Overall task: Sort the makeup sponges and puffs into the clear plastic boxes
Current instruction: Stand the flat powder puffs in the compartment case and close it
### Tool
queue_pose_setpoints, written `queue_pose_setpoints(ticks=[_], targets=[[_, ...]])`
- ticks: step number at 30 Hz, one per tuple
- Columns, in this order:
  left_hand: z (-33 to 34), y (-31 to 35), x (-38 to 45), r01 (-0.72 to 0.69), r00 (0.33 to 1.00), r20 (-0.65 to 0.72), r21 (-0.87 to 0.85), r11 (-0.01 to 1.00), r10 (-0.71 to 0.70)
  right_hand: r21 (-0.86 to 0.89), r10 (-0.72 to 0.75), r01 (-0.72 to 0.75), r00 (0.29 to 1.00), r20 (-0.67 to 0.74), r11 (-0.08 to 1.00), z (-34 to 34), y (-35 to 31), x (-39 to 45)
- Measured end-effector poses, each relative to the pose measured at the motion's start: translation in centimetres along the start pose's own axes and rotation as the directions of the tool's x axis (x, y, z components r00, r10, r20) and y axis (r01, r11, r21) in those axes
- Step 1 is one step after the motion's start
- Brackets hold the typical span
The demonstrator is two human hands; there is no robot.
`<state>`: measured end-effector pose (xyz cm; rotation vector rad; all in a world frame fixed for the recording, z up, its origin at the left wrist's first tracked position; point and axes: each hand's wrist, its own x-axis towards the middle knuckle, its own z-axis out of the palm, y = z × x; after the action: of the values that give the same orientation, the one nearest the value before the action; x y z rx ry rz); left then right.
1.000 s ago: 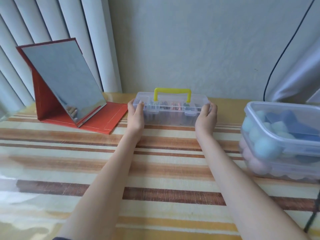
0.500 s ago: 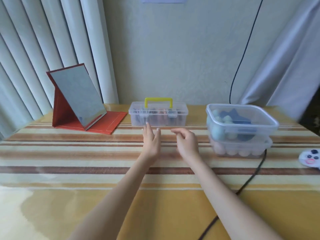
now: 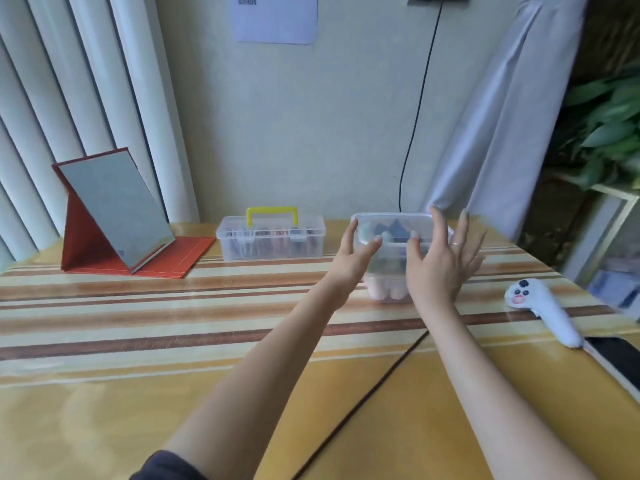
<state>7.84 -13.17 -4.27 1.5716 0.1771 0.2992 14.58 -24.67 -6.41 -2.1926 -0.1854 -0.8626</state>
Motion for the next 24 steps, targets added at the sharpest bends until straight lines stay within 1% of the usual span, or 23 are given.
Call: queue_pose_setpoints(ticks=[1, 2, 3, 5, 7, 9, 10, 11, 13, 14, 15, 16, 19, 21, 24], targets=[[0.0, -0.3, 0.3, -0.011, 1.0, -0.021, 0.005, 1.0, 0.011, 0.029, 0.055, -0.057, 0.997, 0.053, 0.998, 0.0, 0.4, 0.1], [0.1, -0.3, 0.4, -0.023, 0.999, -0.037, 0.013, 1.0, 0.023, 0.078, 0.077, -0.084, 0.993, 0.085, 0.993, 0.2, 0.6, 0.1], [0.2, -0.4, 0.6, -0.039, 0.998, -0.053, 0.027, 0.999, 0.04, 0.138, 0.066, -0.077, 0.994, 0.086, 0.987, 0.3, 0.6, 0.0], [0.0, -0.4, 0.5, -0.078, 0.993, -0.08, 0.089, 0.993, 0.086, 0.234, 0.017, -0.021, 1.0, 0.017, 0.972, 0.6, -0.2, -0.5], [-1.1, -0.6, -0.2, -0.138, 0.974, -0.166, 0.117, 0.983, 0.156, 0.303, -0.031, 0.039, 0.999, -0.033, 0.952, 1.2, -1.7, -1.4], [-3.5, -0.9, -1.7, -0.208, 0.925, -0.289, 0.158, 0.965, 0.247, 0.376, -0.11, 0.115, 0.993, -0.035, 0.919, 2.2, -3.7, -2.8], [-5.1, -1.1, -2.4, -0.218, 0.892, -0.356, 0.199, 0.955, 0.278, 0.409, -0.158, 0.146, 0.987, -0.005, 0.901, 3.0, -4.9, -3.6], [-6.7, -1.5, -2.9, -0.202, 0.859, -0.421, 0.244, 0.948, 0.292, 0.436, -0.205, 0.159, 0.977, 0.061, 0.886, 4.1, -6.1, -4.7], [-10.4, -2.9, -3.6, -0.091, 0.805, -0.542, 0.286, 0.954, 0.239, 0.472, -0.269, 0.119, 0.926, 0.264, 0.874, 6.8, -8.2, -7.2], [-12.2, -3.8, -3.8, -0.035, 0.789, -0.579, 0.288, 0.957, 0.203, 0.486, -0.281, 0.077, 0.889, 0.362, 0.871, 8.2, -8.9, -8.4], [-13.8, -4.7, -3.8, 0.007, 0.785, -0.592, 0.305, 0.952, 0.184, 0.497, -0.288, 0.044, 0.858, 0.426, 0.867, 9.4, -9.5, -9.6], [-15.1, -5.5, -3.8, 0.042, 0.789, -0.589, 0.338, 0.94, 0.176, 0.499, -0.296, 0.038, 0.843, 0.448, 0.866, 10.5, -9.7, -10.4], [-17.0, -7.4, -3.1, 0.08, 0.778, -0.599, 0.392, 0.917, 0.188, 0.506, -0.324, 0.072, 0.843, 0.43, 0.859, 12.5, -9.9, -11.4], [-17.5, -7.8, -1.9, 0.071, 0.735, -0.65, 0.358, 0.931, 0.194, 0.538, -0.371, 0.097, 0.824, 0.429, 0.837, 13.1, -10.1, -11.2], [-18.1, -8.1, -0.6, 0.064, 0.626, -0.752, 0.315, 0.947, 0.208, 0.588, -0.471, 0.14, 0.753, 0.459, 0.797, 13.6, -10.3, -11.0]])
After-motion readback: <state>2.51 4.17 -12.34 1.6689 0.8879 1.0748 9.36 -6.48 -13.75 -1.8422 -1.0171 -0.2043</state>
